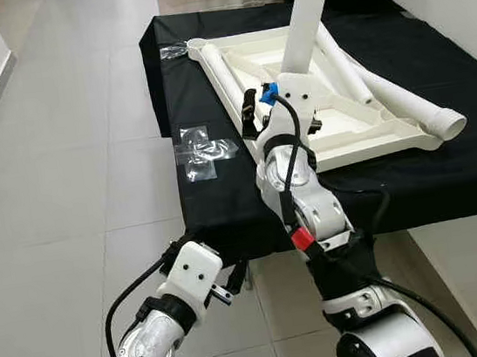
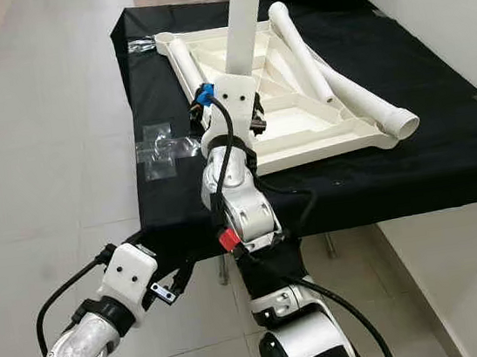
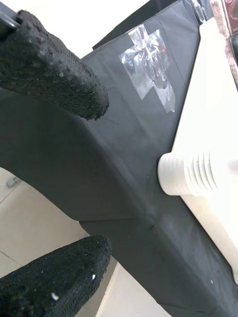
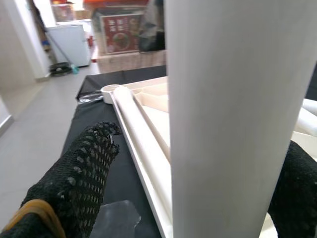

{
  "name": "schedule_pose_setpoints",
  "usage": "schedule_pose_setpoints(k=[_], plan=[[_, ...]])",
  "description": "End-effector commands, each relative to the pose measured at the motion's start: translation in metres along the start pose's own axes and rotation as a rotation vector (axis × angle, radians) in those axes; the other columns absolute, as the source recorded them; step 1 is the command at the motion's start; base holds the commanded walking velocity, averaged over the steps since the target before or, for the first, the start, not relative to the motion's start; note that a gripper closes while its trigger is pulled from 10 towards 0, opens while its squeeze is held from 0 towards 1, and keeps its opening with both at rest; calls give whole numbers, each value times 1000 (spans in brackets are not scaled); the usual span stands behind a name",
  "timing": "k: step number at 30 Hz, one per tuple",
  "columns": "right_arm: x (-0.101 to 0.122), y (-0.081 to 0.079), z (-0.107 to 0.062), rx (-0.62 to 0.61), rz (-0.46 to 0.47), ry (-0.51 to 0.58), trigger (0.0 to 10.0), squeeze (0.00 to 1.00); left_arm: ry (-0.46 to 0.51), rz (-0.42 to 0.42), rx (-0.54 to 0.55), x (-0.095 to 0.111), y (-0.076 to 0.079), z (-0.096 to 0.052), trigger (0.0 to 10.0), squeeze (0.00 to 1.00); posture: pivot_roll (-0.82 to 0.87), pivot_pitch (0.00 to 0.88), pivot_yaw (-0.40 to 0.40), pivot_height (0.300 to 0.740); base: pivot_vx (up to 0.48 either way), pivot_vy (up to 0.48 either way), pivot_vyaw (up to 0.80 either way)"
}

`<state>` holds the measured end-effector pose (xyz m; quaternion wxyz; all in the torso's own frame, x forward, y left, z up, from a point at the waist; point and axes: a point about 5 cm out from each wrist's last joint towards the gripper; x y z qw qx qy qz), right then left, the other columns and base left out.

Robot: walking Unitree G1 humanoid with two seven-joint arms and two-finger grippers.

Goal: Building children table

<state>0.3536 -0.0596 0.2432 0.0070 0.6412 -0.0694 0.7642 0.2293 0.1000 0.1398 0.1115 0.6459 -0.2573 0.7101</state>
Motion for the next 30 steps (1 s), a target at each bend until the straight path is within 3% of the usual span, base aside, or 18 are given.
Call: schedule_pose_setpoints(k=[1, 22, 27, 30], plan=[[-40, -2, -21, 7, 54, -154, 10000, 0, -13, -2, -9, -4, 3, 0, 10000, 0, 82, 153, -92, 740, 0, 0, 0], [-47, 17, -37, 108, 11, -148, 10000, 0, -14, -5, -11, -7, 5, -2, 10000, 0, 74, 128, -90, 740, 0, 0, 0], [-50, 28, -42, 123, -39, -139, 10000, 0, -17, -2, -10, -7, 4, -4, 10000, 0, 75, 121, -88, 740, 0, 0, 0], [-56, 43, -50, 145, -61, -149, 10000, 0, -22, -12, 16, -7, 0, -10, 10000, 0, 72, 117, -79, 740, 0, 0, 0]])
Point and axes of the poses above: a point about 5 cm out from each wrist's last joint towards the gripper, its own z axis pointing out of the wrist towards the gripper, its own x axis along the axis of the wrist's last joint, y = z × x, and after that the axes turned 4 degrees about -z, right-handed
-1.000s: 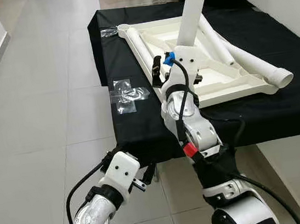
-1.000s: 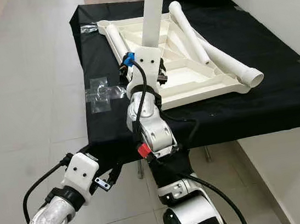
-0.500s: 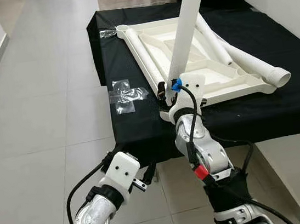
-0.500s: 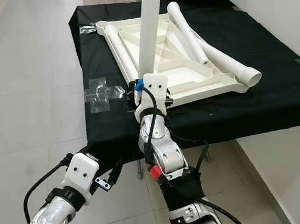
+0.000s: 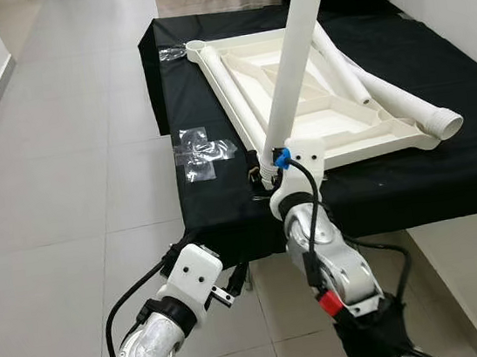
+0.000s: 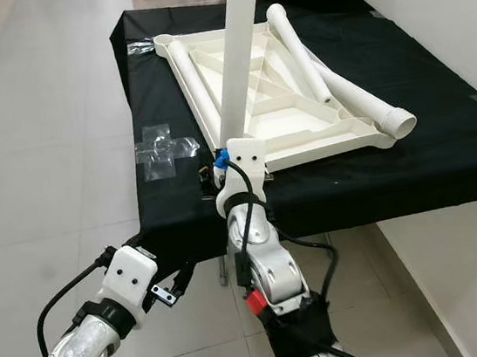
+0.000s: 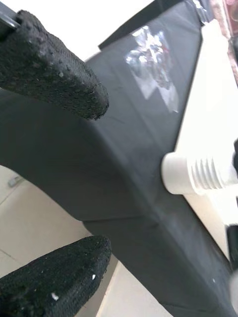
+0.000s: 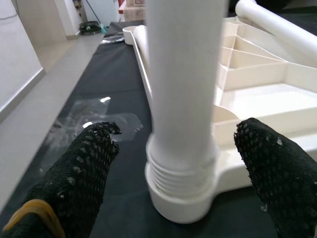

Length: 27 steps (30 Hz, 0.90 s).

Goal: Building children table

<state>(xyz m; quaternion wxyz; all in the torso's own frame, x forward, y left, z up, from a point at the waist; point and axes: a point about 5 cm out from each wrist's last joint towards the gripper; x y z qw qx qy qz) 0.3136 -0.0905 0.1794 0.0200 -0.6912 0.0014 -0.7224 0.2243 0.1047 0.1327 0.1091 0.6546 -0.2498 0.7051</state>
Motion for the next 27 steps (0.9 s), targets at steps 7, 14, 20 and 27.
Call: schedule_pose_setpoints(k=[7, 14, 20, 27], plan=[[-12, 17, -14, 35, -108, 10, 10000, 0, -3, -23, 50, 4, -2, -10, 10000, 0, 77, 114, -83, 740, 0, 0, 0], [-24, 49, -33, -17, -264, -5, 10000, 0, -16, -111, 118, 5, 7, -17, 10000, 0, 73, 100, -77, 740, 0, 0, 0], [-31, 63, -55, 70, -228, -47, 10000, 0, -47, -139, 146, 0, 11, -18, 10000, 0, 64, 89, -74, 740, 0, 0, 0], [-47, 69, -77, 130, -213, -103, 10000, 0, -81, -163, 191, -7, 3, -19, 10000, 0, 59, 82, -76, 740, 0, 0, 0]])
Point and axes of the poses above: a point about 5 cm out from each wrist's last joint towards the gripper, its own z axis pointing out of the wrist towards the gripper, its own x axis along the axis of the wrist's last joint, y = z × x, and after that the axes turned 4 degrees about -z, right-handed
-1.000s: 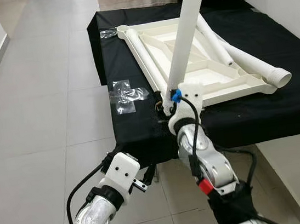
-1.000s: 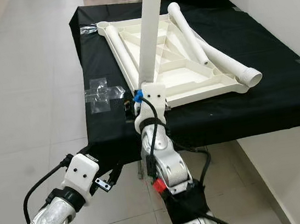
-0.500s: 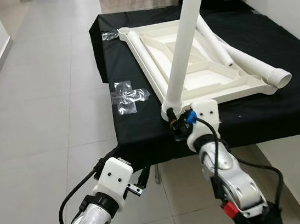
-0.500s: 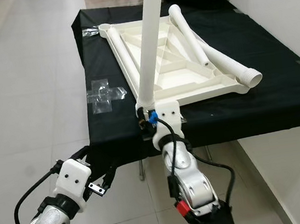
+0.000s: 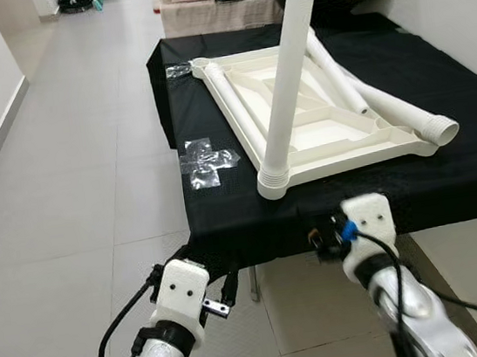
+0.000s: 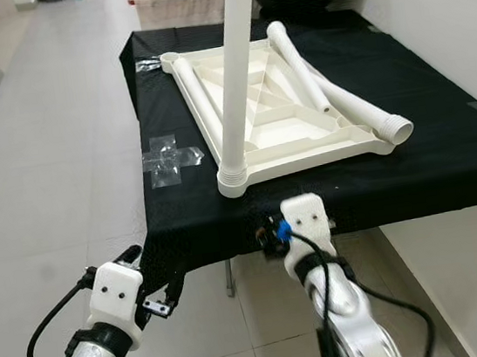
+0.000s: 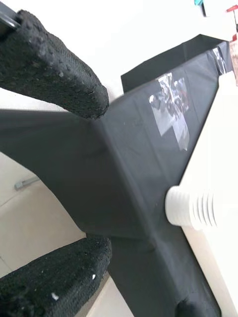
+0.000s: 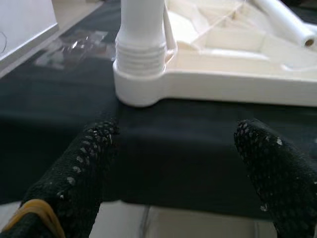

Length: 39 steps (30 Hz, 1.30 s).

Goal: Building children table

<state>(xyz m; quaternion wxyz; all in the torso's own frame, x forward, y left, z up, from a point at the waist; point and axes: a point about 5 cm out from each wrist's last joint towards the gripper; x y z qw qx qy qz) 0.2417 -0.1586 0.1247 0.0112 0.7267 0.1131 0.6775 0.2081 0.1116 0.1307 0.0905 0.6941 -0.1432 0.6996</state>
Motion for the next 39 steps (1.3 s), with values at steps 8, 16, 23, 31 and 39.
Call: schedule_pose_setpoints(k=[8, 16, 23, 31, 39], plan=[[-14, 28, 0, -95, -55, -39, 10000, 0, -67, -40, 38, -11, -1, -2, 10000, 0, 60, 87, -79, 740, 0, 0, 0], [-7, 52, 7, -234, -54, -13, 10000, 0, -58, -51, 119, -8, -13, -4, 10000, 0, 66, 83, -77, 740, 0, 0, 0], [2, 74, 12, -376, -95, 14, 10000, 0, 8, 39, 352, 8, -60, -4, 10000, 0, 74, 76, -77, 740, 0, 0, 0], [10, 92, 21, -443, -76, 34, 10000, 0, 10, 117, 499, 13, -97, -7, 10000, 0, 75, 68, -77, 740, 0, 0, 0], [23, 103, 36, -469, -90, 70, 10000, 0, 12, 133, 550, 15, -112, -7, 10000, 0, 77, 61, -73, 740, 0, -329, 0]])
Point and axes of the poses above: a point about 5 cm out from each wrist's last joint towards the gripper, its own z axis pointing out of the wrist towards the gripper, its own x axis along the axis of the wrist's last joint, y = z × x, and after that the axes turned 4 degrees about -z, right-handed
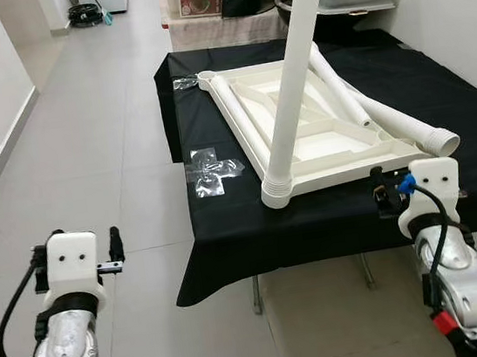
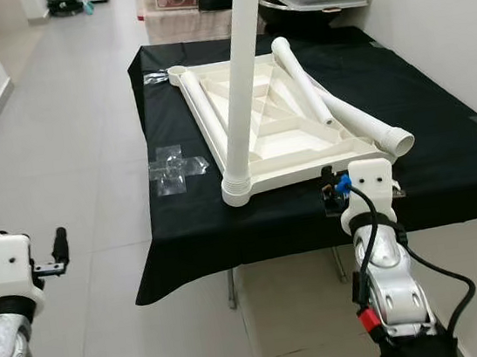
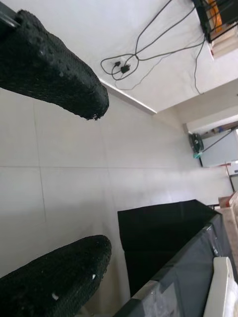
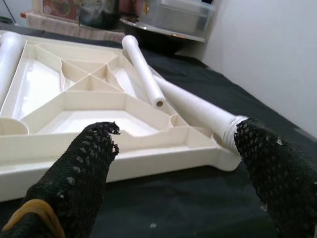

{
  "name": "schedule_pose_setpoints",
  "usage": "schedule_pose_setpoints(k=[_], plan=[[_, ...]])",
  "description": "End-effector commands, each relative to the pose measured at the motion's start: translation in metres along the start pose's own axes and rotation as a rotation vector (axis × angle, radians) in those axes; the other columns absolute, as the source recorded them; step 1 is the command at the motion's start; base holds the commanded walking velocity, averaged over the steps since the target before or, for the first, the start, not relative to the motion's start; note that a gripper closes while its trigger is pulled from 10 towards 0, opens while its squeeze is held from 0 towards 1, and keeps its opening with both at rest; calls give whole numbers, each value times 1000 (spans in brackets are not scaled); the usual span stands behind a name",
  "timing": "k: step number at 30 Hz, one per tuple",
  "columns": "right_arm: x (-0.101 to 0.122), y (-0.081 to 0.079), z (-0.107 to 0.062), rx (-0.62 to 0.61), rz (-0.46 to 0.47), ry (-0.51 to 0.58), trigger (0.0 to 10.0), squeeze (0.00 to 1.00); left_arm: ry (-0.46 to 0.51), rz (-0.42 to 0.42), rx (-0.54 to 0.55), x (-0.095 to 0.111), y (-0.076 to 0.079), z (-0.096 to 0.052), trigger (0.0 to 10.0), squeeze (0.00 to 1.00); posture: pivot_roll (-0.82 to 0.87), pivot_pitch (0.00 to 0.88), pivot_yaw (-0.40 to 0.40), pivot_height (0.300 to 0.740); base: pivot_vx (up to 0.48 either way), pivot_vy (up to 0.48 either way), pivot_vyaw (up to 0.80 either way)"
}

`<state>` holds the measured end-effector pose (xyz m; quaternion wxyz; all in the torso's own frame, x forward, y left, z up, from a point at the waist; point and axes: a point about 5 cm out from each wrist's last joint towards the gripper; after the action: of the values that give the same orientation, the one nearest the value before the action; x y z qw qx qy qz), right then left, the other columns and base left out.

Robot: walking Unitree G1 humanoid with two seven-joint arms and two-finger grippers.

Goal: Building children table

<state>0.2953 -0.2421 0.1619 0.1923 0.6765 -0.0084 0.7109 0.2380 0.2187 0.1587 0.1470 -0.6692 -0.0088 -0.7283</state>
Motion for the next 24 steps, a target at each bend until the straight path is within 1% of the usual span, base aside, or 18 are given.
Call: schedule_pose_setpoints(k=[1, 2, 3, 4, 7, 13, 16, 20, 21, 23, 24], plan=[[-1, 7, 3, -30, -13, 2, 10000, 0, -22, 4, -1, -4, 1, -1, 10000, 0, 77, 61, -73, 740, 0, -442, 0], [-1, 7, 3, -30, -13, 2, 10000, 0, -22, 4, -1, -4, 1, -1, 10000, 0, 77, 61, -73, 740, 0, -442, 0], [3, 9, 8, -36, 10, 9, 10000, 0, -27, 4, 1, -5, 1, 0, 10000, 0, 78, 61, -79, 740, 0, -458, 0], [4, 9, 10, -36, 18, 12, 10000, 0, -30, 4, 6, -6, 0, 1, 10000, 0, 78, 61, -79, 740, 0, -458, 0], [5, 9, 13, -33, -1, 13, 10000, 0, -36, -27, 9, -7, 0, 2, 10000, 0, 81, 67, -83, 740, 0, -458, 0], [3, 8, 15, -18, -7, 5, 10000, 0, -37, -37, 84, -7, -11, 2, 10000, 0, 83, 63, -85, 740, 0, 0, 0], [0, 5, 15, -4, 4, -13, 10000, 0, -38, -54, 83, -8, -12, 3, 10000, 0, 86, 58, -86, 740, 0, 0, 0], [3, -8, 14, 62, 80, 12, 10000, 0, -35, -68, 96, -7, -12, 2, 10000, 0, 87, 51, -85, 740, 0, 0, 0], [4, -9, 14, 70, 91, 20, 10000, 0, -38, -58, 95, -8, -12, 1, 10000, 0, 87, 45, -88, 740, 0, 0, 0], [5, -11, 14, 75, 98, 25, 10000, 0, -40, -50, 93, -8, -12, 1, 10000, 0, 87, 45, -88, 740, 0, 0, 0], [7, -11, 14, 82, 82, 42, 10000, 0, -41, -44, 93, -9, -11, 0, 10000, 0, 83, 40, -86, 740, 0, 0, 0]])
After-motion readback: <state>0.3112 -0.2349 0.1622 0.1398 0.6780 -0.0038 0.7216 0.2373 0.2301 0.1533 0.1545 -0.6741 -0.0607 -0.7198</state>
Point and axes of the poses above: a point about 5 cm out from each wrist's last joint towards the gripper, its own z axis pointing out of the wrist towards the gripper, its own x axis along the axis of the wrist's last joint, y = z × x, and after that the axes turned 4 degrees about -z, right-handed
